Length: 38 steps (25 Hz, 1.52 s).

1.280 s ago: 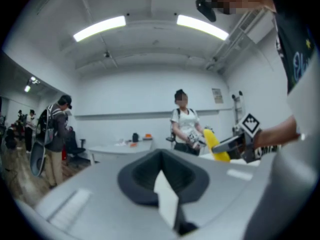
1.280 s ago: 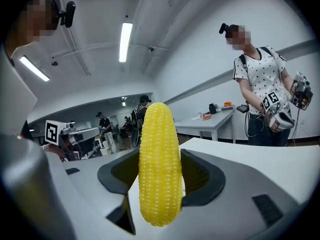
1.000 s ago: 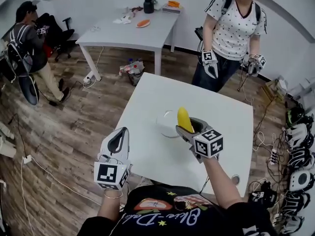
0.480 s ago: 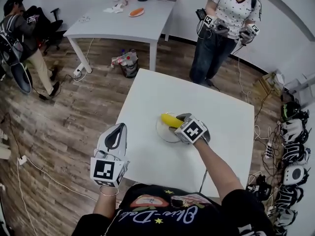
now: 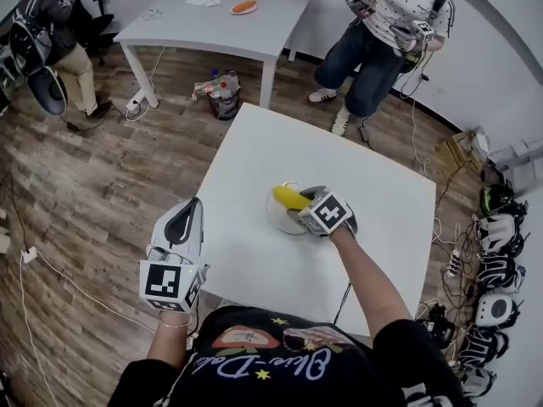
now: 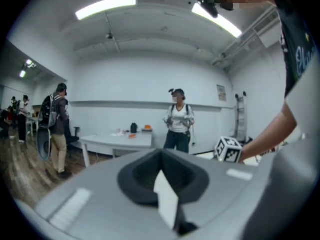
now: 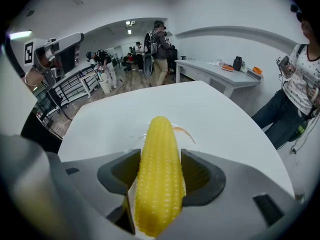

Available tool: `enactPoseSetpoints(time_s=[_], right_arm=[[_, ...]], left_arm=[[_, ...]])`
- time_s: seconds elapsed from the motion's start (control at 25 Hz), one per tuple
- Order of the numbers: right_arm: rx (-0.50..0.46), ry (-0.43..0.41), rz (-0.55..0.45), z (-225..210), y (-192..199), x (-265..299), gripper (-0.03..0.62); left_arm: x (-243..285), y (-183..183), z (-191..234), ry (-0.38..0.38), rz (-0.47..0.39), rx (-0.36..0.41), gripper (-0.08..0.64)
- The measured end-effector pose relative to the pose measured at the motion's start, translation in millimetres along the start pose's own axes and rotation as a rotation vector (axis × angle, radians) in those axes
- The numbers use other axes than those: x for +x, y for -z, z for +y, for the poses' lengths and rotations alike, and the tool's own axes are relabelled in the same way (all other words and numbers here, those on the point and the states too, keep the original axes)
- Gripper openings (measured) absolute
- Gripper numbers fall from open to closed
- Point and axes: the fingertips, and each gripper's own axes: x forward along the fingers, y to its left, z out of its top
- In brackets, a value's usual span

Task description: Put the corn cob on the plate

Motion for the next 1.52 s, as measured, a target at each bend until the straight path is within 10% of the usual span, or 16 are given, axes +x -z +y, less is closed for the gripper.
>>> enactPoseSetpoints(time_s=[0.24, 0.44, 0.52, 0.72, 1.52], right_arm=[[0.029, 0.04, -0.112, 1, -5, -13, 0.261], [0.162, 0.139, -0.484, 8, -39, -85, 0.252], [0.201, 0.157, -0.63, 15, -49, -116, 0.023], [0.27, 0.186, -0.823, 38, -55, -176, 0.015], [0.247, 0.206, -0.901, 44, -61, -211, 0.015]], left_arm=[[-9, -4, -3, -0.007, -0.005, 0.012, -0.006], [-16, -9, -15, 0.018, -0.02, 0.041, -0.006], [-16, -11, -23, 0.036, -0.034, 0.043, -0.006], [-9, -12, -45, 0.087, -0.042, 0.045, -0.006], [-4, -17, -59, 0.097, -0.015, 0.063, -0.006]])
